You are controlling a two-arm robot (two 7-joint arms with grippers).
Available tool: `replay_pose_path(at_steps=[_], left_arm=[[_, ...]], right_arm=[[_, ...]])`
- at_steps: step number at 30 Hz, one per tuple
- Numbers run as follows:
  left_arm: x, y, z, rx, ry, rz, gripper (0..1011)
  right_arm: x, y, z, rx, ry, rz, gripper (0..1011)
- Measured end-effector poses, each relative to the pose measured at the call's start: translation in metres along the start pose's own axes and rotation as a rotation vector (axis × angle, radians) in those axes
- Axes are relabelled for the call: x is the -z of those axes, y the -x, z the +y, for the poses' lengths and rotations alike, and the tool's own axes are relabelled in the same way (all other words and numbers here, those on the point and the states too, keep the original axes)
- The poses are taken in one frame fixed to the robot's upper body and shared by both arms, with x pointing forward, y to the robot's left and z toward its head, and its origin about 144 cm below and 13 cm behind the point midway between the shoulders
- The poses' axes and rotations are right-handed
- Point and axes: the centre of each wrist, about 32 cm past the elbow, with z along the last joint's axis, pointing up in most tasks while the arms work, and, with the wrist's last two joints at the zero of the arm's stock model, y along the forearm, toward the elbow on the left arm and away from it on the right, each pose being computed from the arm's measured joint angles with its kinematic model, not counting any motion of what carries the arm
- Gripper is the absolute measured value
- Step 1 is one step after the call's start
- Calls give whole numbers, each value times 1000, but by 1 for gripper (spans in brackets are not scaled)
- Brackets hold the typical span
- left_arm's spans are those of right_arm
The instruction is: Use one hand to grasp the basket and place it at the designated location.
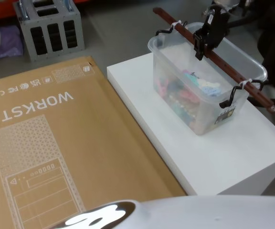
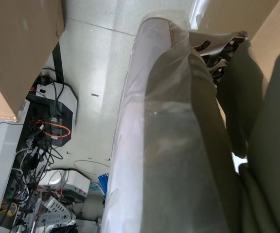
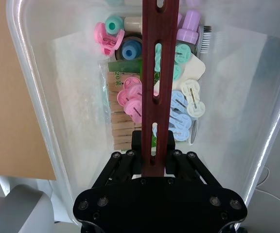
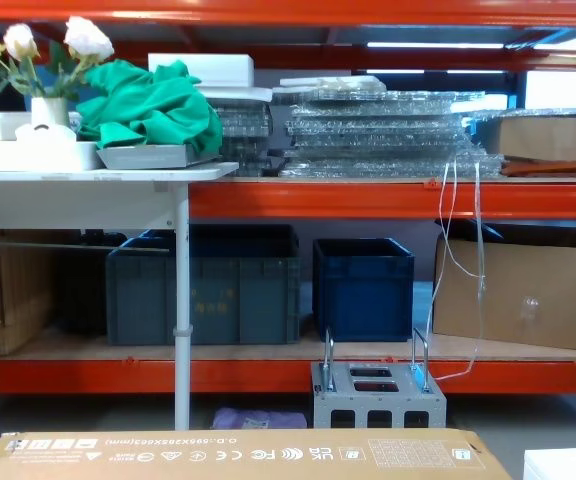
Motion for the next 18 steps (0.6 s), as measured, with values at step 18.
replay_pose_path(at_steps=[18], left_arm=[[0, 0, 0, 0, 0, 0, 0]], right_arm=[[-24, 1, -26, 54, 19, -82, 238]])
